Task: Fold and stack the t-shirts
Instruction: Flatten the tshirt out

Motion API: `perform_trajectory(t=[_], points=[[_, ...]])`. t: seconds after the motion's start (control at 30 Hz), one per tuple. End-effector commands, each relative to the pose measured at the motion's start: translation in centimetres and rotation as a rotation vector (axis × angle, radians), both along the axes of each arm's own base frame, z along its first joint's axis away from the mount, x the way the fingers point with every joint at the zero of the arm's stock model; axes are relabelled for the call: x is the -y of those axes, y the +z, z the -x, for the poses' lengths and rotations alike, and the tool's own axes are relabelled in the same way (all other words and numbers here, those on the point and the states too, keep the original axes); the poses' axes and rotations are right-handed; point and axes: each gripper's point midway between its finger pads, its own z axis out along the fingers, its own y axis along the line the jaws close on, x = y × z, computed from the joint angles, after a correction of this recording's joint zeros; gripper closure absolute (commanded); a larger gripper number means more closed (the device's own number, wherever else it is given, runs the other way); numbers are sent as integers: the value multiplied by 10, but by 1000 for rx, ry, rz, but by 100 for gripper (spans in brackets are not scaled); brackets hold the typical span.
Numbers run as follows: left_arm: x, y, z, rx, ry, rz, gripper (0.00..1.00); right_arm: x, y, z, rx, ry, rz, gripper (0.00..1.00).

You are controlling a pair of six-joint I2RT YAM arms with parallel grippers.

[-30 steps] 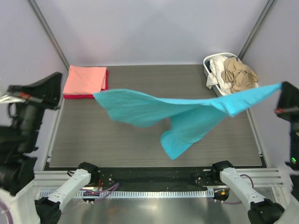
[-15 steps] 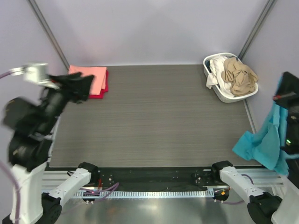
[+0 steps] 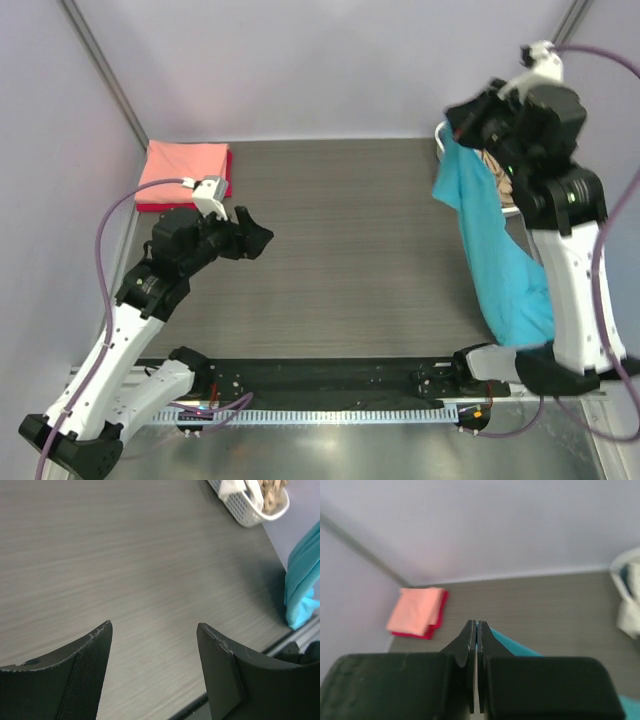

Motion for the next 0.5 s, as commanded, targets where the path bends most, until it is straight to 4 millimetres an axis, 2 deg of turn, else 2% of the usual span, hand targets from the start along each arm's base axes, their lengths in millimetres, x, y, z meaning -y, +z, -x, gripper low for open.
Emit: perform_trajectory(t=[0.0, 0.03, 0.1, 0.13, 0.2, 0.23, 0.27, 0.3, 0.33, 0.37, 0.4, 0.43, 0.47], points=[[-17, 31, -9, 129, 80, -36, 30, -134, 90, 24, 198, 514, -147, 99], [-22, 31, -11, 133, 106, -45, 30, -138, 150, 63, 360, 571, -155, 99], [-26, 34, -10, 142, 123, -42, 30, -169, 168, 78, 396, 714, -186, 99], [-27, 35, -10, 146, 129, -43, 30, -159, 192, 100, 450, 736, -244, 99], [-29, 42, -9, 156, 141, -37, 30, -139, 194, 98, 461, 636, -237, 99], [-35, 45, -10, 158, 172, -44, 30, -124, 183, 105, 451, 589, -212, 99], [-37, 48, -9, 162, 178, -46, 30, -101, 173, 86, 436, 417, -180, 99], [-39, 50, -8, 169, 186, -50, 30, -85, 162, 82, 415, 337, -164, 99], [-40, 56, -6, 175, 185, -52, 30, -73, 131, 73, 345, 253, -124, 99], [-41, 57, -6, 175, 185, -58, 29, -44, 113, 60, 305, 82, -87, 99], [-43, 58, -5, 173, 191, -64, 29, -34, 94, 54, 262, 14, -58, 99], [-44, 56, -4, 161, 195, -72, 29, -33, 48, 38, 164, -44, 20, 99], [-46, 56, -3, 158, 199, -74, 29, -17, 34, 40, 139, -111, 44, 99]])
